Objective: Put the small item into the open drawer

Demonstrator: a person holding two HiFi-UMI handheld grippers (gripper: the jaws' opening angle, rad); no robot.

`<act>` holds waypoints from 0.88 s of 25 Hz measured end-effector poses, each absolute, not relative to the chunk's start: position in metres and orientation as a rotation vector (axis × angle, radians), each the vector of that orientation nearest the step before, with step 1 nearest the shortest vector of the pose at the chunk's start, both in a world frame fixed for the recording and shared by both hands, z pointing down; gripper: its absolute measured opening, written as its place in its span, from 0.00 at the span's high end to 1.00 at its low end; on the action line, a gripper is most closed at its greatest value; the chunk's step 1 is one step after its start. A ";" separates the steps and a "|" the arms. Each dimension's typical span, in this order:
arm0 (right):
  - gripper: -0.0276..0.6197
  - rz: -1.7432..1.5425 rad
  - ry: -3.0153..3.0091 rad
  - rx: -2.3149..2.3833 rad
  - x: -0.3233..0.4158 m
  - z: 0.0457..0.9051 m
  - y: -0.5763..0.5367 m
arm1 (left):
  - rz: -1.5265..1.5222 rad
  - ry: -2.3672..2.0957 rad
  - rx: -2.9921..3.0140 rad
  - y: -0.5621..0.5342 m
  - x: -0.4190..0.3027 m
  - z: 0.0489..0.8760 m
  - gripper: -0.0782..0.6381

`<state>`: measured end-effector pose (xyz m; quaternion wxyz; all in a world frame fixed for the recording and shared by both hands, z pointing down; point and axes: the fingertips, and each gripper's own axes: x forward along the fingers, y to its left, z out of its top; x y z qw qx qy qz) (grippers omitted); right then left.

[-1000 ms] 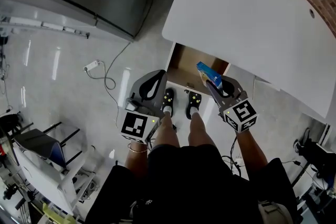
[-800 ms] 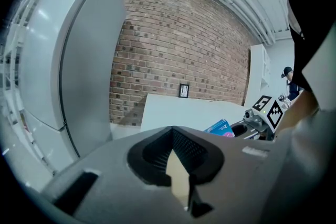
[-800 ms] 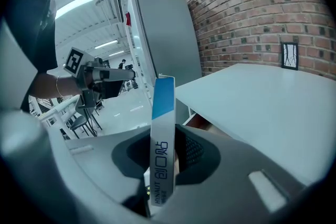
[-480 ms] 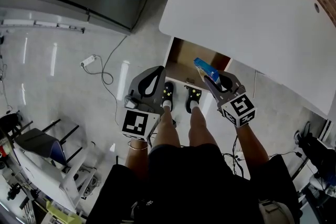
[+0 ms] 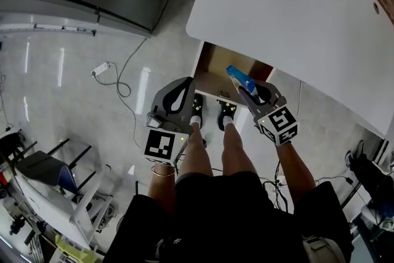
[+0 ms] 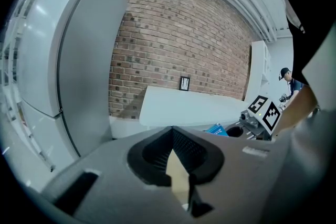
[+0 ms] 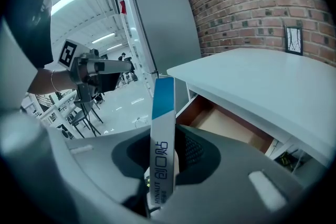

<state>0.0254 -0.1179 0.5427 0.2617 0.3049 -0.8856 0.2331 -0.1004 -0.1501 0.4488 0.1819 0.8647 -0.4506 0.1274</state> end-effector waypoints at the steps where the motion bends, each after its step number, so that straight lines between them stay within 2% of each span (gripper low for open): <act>1: 0.83 0.632 -2.393 0.816 0.024 0.546 -0.118 | 0.358 -1.272 2.436 -0.150 -0.101 0.451 0.90; 22: 0.82 0.465 -2.278 0.595 0.014 0.611 -0.109 | 0.396 -1.265 2.411 -0.155 -0.108 0.496 0.90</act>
